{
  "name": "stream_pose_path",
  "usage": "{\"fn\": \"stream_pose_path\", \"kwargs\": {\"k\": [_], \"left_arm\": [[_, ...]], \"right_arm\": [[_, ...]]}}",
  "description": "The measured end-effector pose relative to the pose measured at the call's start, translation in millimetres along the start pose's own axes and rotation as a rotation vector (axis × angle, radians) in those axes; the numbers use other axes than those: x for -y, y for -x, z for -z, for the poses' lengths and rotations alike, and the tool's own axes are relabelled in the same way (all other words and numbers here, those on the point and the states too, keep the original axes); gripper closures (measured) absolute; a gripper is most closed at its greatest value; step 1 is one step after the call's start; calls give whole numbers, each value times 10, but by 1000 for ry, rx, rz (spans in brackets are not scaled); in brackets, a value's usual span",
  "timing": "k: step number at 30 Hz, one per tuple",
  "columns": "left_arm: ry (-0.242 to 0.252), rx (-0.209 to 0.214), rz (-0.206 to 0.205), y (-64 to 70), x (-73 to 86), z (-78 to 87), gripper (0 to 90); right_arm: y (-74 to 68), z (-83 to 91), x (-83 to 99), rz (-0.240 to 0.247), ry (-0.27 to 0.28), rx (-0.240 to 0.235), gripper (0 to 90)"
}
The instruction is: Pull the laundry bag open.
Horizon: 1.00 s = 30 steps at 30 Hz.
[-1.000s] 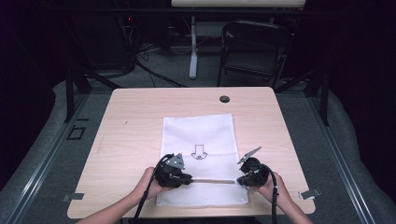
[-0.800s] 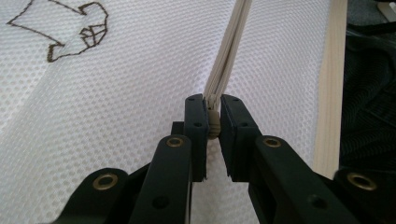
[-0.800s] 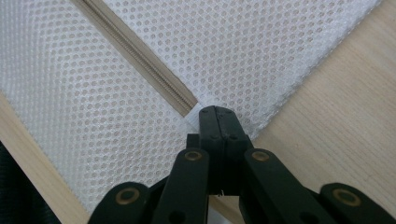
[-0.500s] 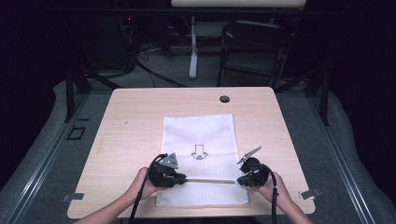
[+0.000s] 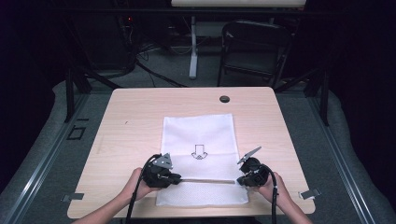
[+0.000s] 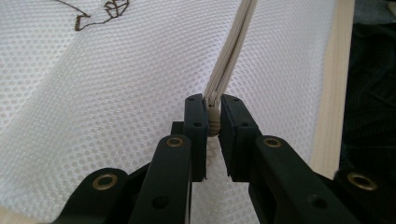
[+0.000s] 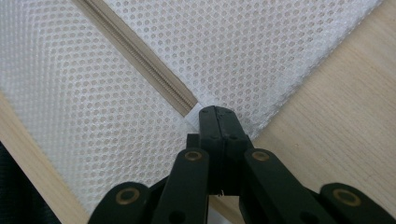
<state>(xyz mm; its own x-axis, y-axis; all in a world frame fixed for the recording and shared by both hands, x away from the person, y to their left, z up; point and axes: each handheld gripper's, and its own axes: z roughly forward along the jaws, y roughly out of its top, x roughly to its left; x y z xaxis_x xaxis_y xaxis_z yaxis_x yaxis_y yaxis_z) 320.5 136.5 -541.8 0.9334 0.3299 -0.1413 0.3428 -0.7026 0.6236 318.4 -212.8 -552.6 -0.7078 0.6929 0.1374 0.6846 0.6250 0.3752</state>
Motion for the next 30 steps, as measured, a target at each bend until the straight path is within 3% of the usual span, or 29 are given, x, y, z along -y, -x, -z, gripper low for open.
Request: {"fn": "stream_pose_path", "kwargs": {"k": [8, 21, 30], "left_arm": [[7, -12, 25, -34, 87, 92, 812], [-3, -22, 19, -46, 154, 156, 812], [-8, -42, 47, -98, 279, 257, 812]], "right_arm": [[0, 0, -1, 0, -1, 0, 900], [-1, -2, -2, 1, 0, 4, 900], [0, -2, -3, 0, 0, 4, 900]]}}
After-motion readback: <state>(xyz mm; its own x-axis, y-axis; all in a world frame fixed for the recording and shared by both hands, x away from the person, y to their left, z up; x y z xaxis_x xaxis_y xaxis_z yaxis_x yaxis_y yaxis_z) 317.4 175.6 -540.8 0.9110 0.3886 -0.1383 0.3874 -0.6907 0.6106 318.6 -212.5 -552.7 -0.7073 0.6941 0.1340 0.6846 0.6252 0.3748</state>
